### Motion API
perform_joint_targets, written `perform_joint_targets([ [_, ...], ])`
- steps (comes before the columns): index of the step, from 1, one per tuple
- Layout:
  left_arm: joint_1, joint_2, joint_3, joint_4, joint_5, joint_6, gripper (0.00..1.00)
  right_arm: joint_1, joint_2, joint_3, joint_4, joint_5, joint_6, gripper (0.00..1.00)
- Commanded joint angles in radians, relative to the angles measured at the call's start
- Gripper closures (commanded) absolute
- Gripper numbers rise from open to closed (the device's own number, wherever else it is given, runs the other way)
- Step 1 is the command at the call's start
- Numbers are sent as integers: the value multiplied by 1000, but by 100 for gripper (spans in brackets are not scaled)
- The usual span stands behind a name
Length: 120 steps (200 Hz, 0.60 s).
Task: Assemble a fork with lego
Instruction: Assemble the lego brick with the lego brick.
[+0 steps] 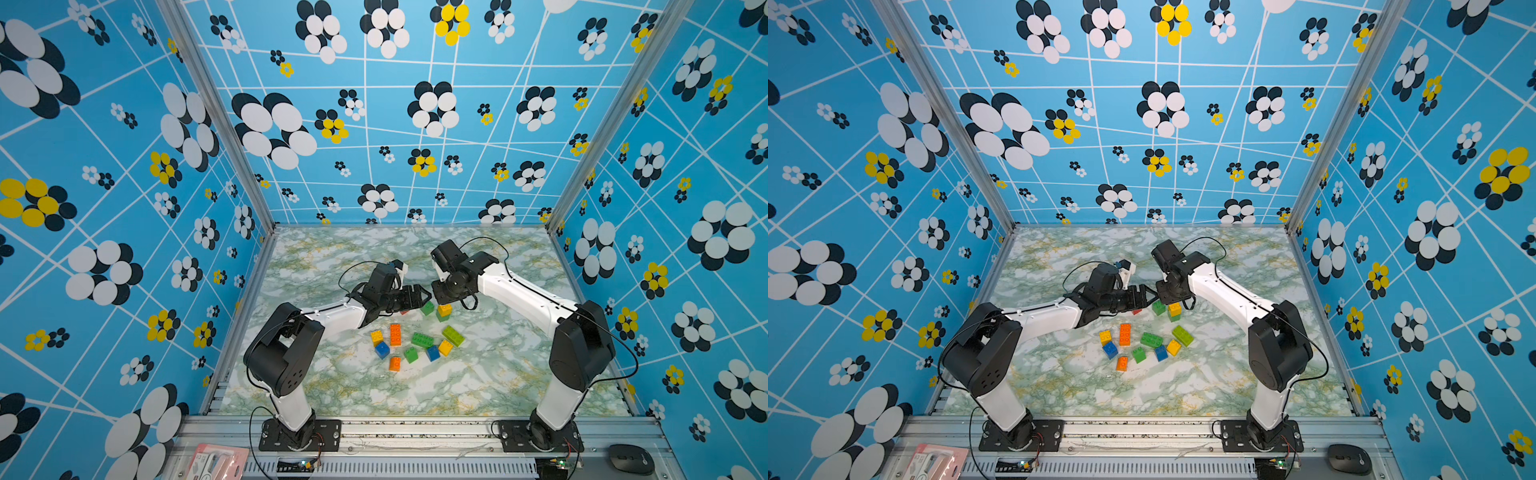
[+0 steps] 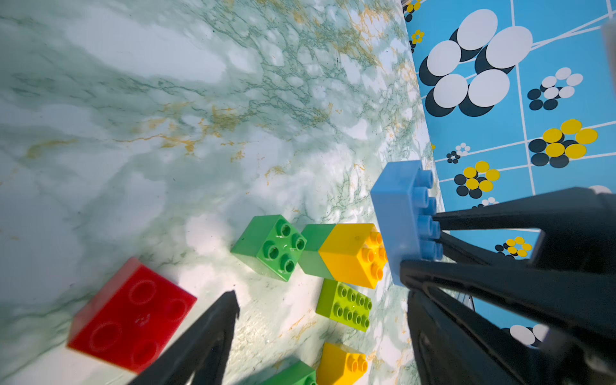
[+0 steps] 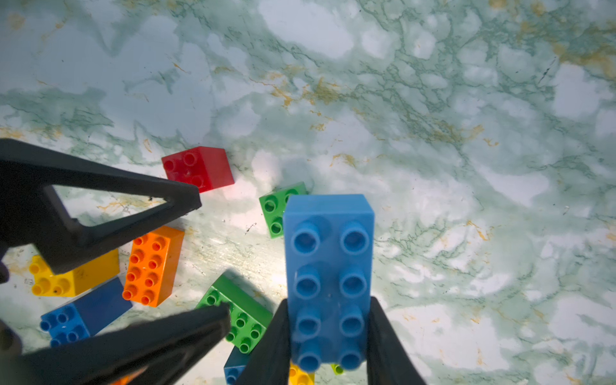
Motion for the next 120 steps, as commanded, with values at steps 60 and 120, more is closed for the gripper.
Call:
perform_joint_targets([
  [60, 5, 15, 10, 14, 19, 22, 17, -5, 34, 26, -42, -2, 13, 100],
  [120, -1, 18, 19, 7, 24, 29, 17, -5, 41, 21, -53, -4, 10, 100],
])
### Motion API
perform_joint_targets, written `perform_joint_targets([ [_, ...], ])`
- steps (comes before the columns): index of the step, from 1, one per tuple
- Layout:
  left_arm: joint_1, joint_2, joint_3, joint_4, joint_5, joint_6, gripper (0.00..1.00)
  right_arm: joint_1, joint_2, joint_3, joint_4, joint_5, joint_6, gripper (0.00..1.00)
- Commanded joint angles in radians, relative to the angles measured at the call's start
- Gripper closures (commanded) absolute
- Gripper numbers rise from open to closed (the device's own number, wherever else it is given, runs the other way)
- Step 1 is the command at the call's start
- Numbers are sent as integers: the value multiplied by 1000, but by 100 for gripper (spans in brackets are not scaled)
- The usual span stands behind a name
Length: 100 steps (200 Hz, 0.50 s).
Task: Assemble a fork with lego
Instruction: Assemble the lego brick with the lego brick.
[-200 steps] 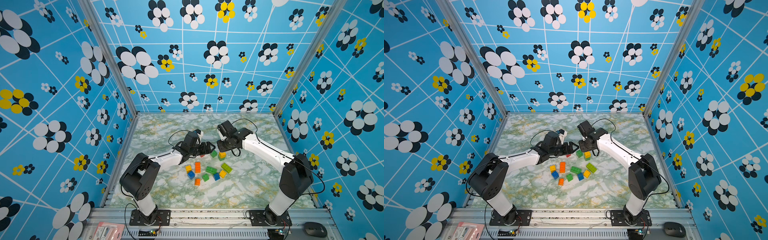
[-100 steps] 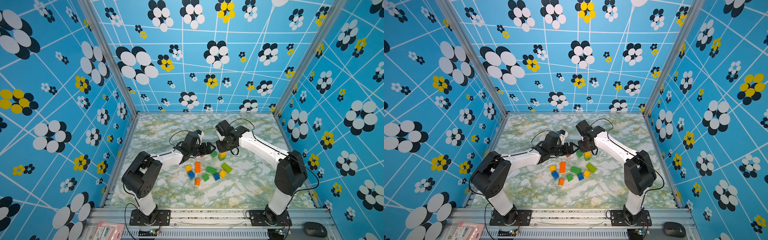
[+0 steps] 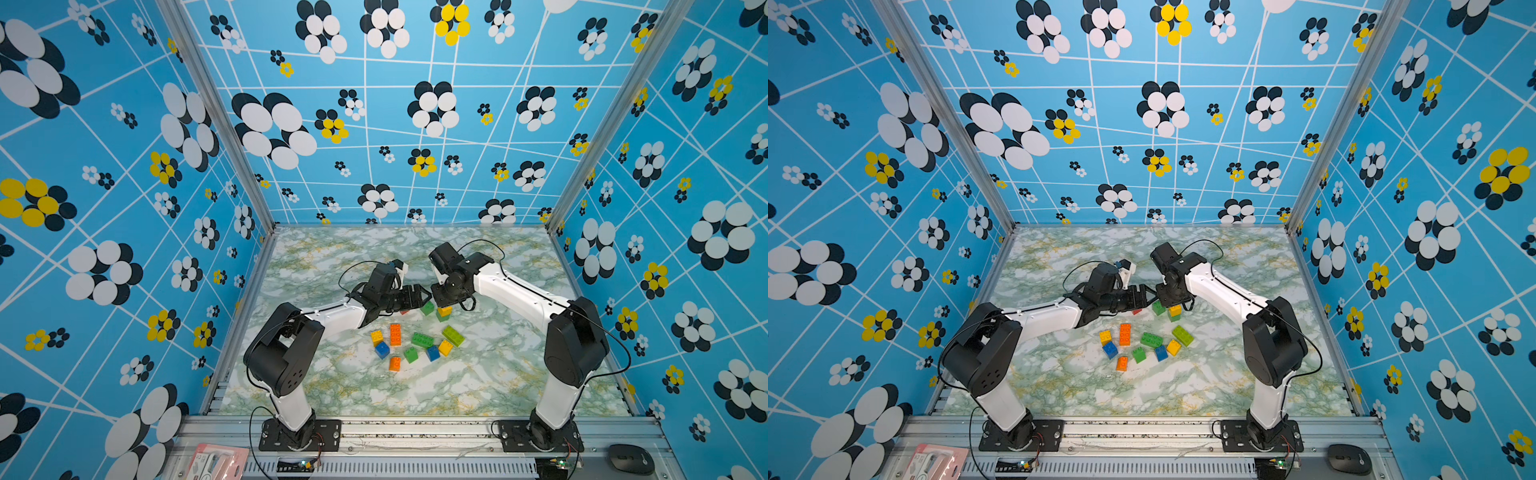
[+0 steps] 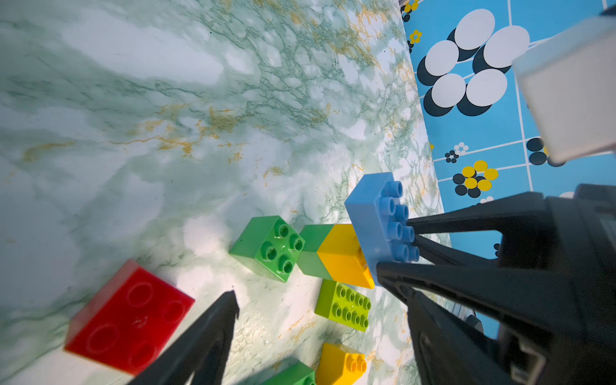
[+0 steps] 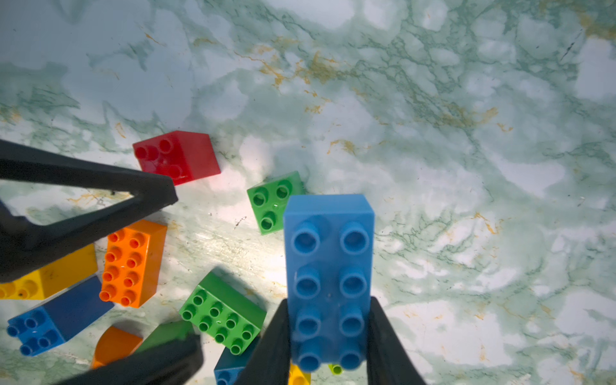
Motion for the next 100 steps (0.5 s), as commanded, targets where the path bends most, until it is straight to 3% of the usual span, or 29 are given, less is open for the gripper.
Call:
perform_joint_targets([
  [1, -1, 18, 19, 4, 19, 29, 17, -4, 6, 20, -30, -3, 11, 100],
  [100, -8, 15, 22, -3, 13, 35, 17, -4, 13, 25, -29, 8, 11, 100],
])
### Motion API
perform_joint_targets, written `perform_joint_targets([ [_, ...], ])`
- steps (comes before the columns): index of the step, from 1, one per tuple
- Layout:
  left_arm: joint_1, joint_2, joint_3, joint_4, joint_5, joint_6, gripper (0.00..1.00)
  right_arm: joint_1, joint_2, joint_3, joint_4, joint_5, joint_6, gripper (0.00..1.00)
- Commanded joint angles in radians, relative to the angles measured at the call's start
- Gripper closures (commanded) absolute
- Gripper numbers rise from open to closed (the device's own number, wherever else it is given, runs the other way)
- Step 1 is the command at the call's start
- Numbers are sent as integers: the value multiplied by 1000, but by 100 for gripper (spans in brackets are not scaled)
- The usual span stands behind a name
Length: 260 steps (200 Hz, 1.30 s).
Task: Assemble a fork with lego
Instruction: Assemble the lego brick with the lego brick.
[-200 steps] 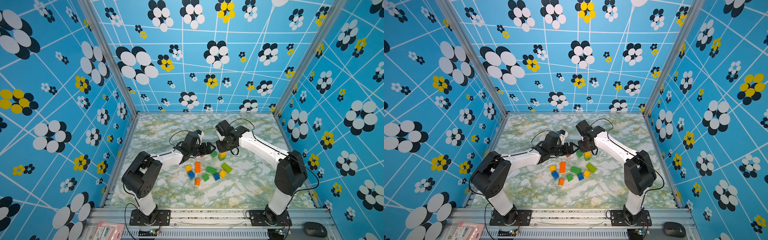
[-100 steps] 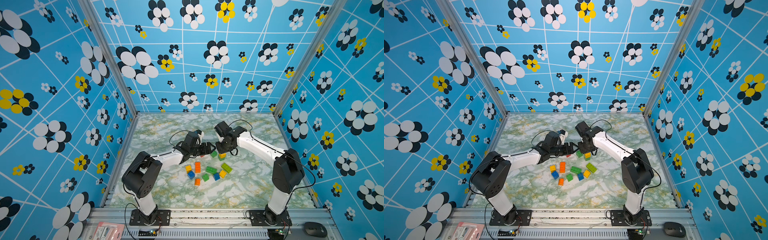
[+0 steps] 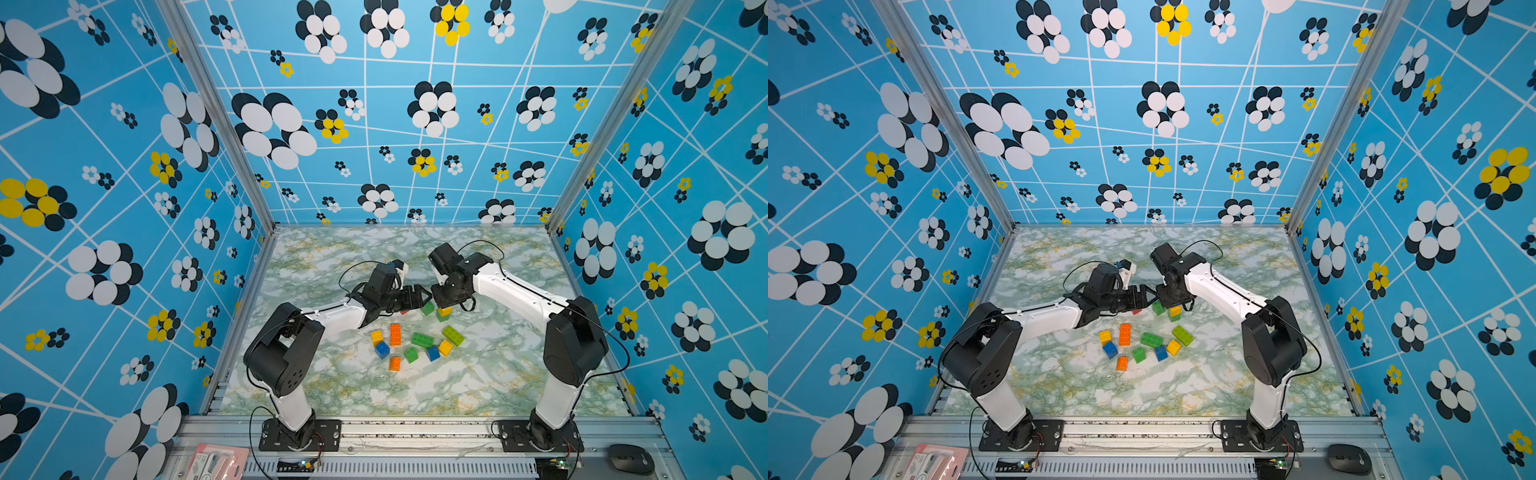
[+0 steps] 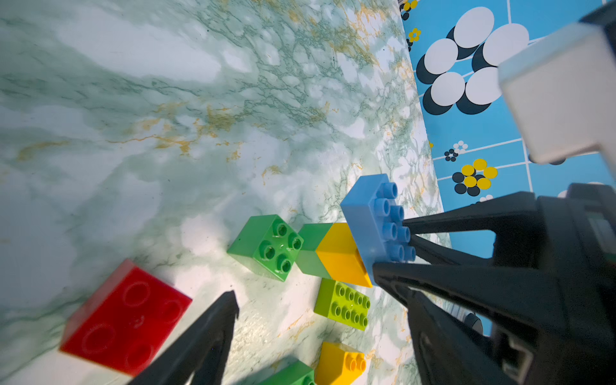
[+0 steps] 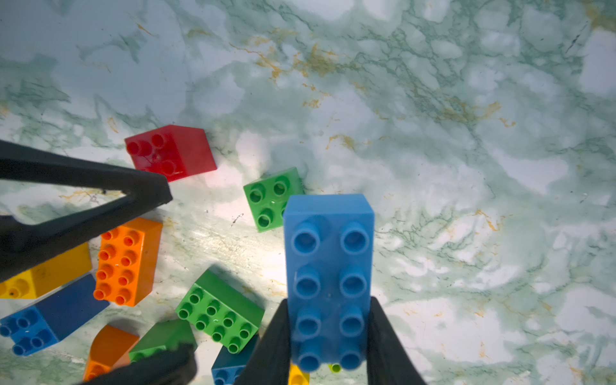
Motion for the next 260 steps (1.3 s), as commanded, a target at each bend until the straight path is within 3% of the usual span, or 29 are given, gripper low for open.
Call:
perform_joint_targets([
  [1, -6, 15, 22, -3, 11, 32, 17, -4, 8, 25, -26, 7, 10, 100],
  [260, -10, 11, 23, -8, 7, 37, 17, -10, 63, 58, -86, 20, 16, 100],
])
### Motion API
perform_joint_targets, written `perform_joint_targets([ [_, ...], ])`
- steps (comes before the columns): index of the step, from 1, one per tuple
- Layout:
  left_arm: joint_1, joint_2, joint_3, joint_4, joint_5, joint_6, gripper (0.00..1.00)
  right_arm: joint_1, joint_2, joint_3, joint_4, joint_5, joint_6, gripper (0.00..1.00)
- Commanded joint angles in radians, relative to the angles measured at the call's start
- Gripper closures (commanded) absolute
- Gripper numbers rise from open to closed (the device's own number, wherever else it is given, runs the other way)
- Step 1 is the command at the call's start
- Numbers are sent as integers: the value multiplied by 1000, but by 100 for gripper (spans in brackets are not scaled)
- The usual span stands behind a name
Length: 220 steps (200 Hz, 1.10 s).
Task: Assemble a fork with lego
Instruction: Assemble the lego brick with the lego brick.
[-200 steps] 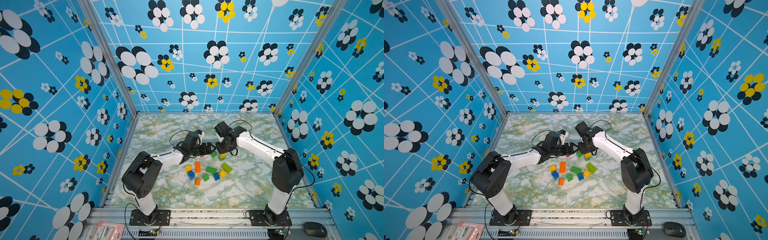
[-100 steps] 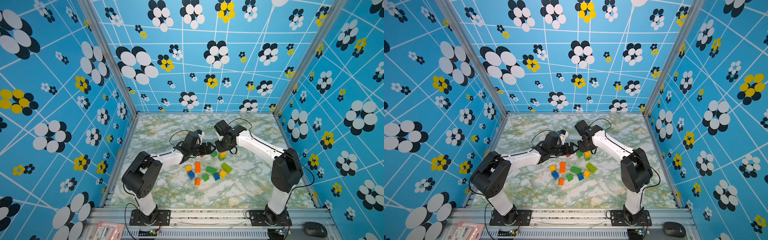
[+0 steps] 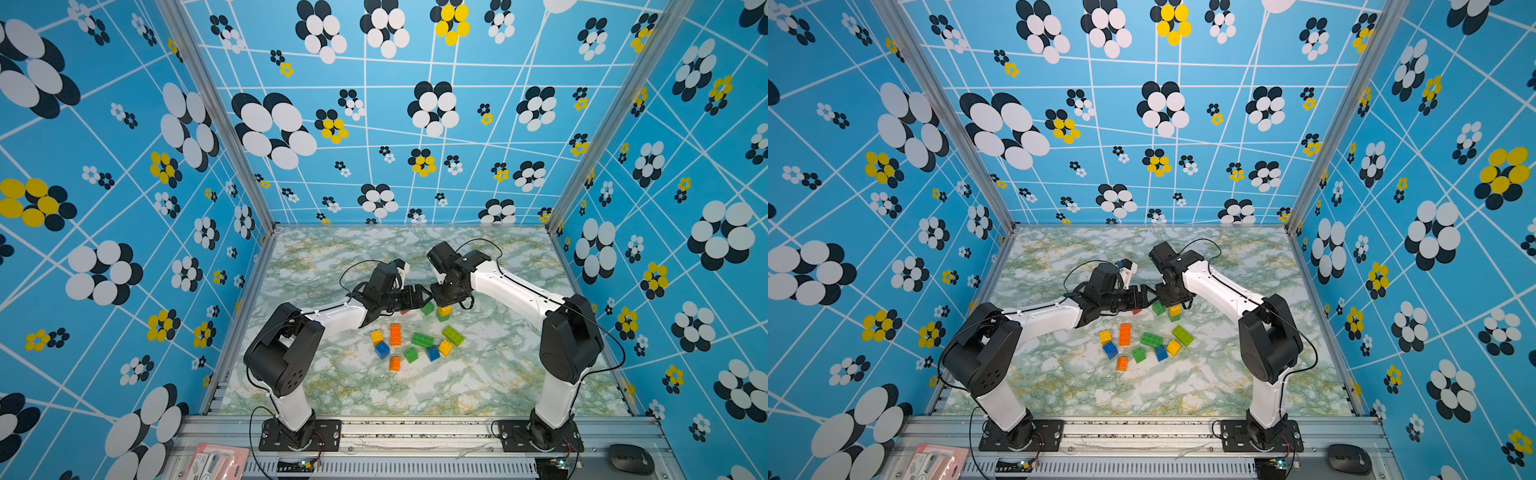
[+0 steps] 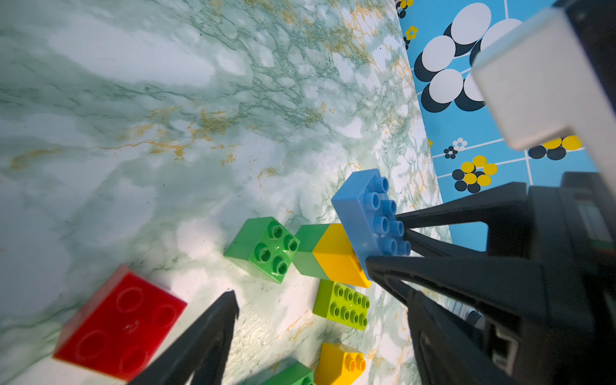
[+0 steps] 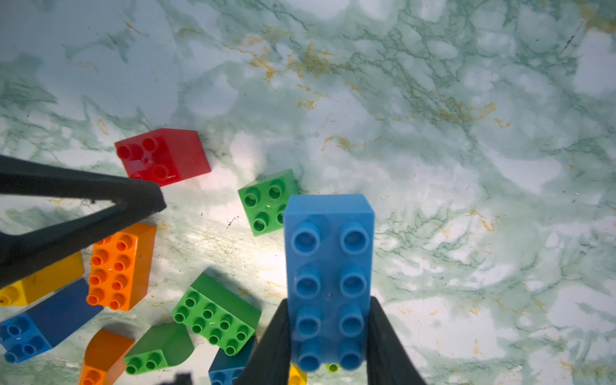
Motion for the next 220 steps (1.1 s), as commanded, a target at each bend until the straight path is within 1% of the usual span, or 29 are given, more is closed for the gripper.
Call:
perform_joint_targets([
  [1, -4, 11, 13, -4, 7, 22, 17, -9, 33, 19, -50, 9, 16, 100],
  [96, -4, 5, 5, -3, 5, 22, 17, -9, 71, 24, -69, 15, 38, 100],
  [131, -8, -6, 5, -9, 1, 25, 17, -8, 63, 10, -51, 16, -1, 100],
  [180, -16, -12, 3, -8, -6, 23, 17, -8, 30, -60, -6, 7, -53, 100],
  [220, -19, -11, 3, -10, -7, 23, 17, -9, 33, -63, -9, -4, 7, 100],
])
